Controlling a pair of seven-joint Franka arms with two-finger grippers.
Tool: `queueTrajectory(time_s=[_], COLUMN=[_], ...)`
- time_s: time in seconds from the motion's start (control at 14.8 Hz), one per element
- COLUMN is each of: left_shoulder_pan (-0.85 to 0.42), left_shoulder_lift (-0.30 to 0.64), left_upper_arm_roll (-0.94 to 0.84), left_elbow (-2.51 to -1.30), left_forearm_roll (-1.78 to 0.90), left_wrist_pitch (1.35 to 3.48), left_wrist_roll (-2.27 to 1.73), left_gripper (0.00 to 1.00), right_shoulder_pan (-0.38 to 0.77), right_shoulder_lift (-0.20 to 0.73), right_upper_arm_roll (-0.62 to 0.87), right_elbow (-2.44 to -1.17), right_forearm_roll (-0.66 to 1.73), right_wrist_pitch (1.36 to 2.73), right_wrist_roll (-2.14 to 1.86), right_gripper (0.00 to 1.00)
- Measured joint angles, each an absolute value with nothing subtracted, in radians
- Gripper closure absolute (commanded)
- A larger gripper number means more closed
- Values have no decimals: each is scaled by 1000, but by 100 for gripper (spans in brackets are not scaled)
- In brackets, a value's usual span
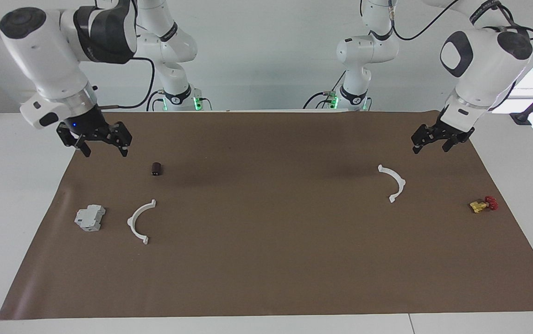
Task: Assemble drain pipe with both arms
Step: 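Reach the left gripper and the right gripper toward the white clamp halves, then grasp the clamp halves with the left gripper and the right gripper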
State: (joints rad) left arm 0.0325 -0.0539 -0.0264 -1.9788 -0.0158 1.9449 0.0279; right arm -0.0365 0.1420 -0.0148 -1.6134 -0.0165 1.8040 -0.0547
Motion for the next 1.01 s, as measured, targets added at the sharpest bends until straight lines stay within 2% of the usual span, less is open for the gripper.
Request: queueTrajectory(time_s=[0.34,0.54,0.68,0.88,1.01], left_shoulder_pan=[32,35,37,50,56], left_shoulder_lift=[18,79,104,110,110], left_upper_arm_roll=[-27,-26,-25,-24,-23], left_elbow=[-2166,-2199,-2231,-2278,-2283], left_forearm_roll=[-16,-16,-16,-16,-16], left_wrist_pitch=[2229,2326,2387,2427,2432], left_wrist_roll=[54,77,100,133,142], left_gripper=[2,3,4,6,7], right_shoulder_pan=[-56,-73,-83,-89,-89], right_shoulder_lift=[329,402,423,425,425], right_upper_arm_roll=[-15,-16,-16,-16,-16], right_elbow=[-1692,-1754,-1784,-1815,-1827], right_forearm_roll=[12,15,15,15,15], right_wrist_pitch=[2085,2196,2243,2276,2284], right_wrist_roll=[-132,-214,-240,-243,-244], right_gripper=[0,14,27,38,39])
